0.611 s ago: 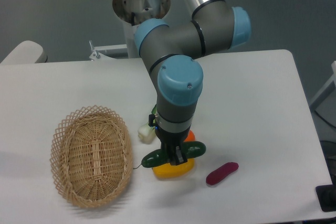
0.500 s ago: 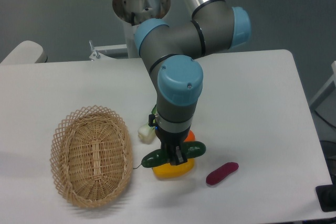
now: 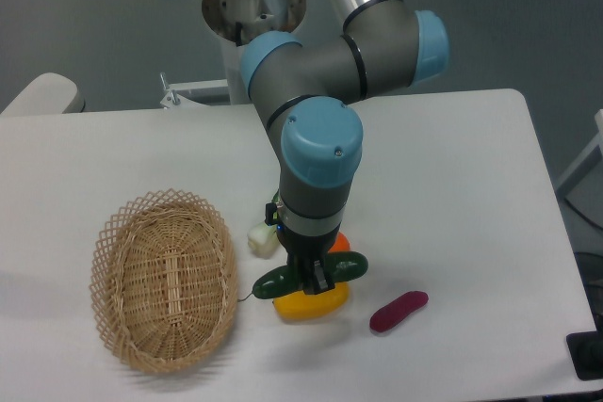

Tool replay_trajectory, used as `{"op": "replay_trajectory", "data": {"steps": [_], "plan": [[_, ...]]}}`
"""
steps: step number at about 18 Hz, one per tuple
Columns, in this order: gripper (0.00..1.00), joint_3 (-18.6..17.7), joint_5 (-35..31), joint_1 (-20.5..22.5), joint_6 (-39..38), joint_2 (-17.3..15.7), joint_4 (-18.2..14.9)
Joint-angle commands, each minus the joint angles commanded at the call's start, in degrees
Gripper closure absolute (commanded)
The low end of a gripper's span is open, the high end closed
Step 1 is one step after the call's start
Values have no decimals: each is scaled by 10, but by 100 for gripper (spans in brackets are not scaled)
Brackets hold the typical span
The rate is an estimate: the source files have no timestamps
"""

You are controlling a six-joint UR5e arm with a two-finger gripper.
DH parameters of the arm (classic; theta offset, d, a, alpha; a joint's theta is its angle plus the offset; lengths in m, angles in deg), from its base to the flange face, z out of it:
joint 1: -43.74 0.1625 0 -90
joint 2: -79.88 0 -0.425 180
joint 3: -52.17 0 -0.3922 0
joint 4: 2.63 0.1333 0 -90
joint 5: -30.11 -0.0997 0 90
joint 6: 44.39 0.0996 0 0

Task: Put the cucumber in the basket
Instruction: 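Close the gripper on the green cucumber and lift it off the table, then carry the held cucumber over the wicker basket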

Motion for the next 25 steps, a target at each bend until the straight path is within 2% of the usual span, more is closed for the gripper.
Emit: {"op": "replay_trajectory", "data": {"steps": [5, 12, 16, 19, 25], "plan": [[73, -4, -4, -37, -89, -3, 2], [74, -89, -4, -82, -344, -33, 4], [74, -104, -4, -117, -483, -32, 6], [74, -105, -4, -143, -582, -23, 21], [74, -124, -4, -180, -646, -5, 84]]}}
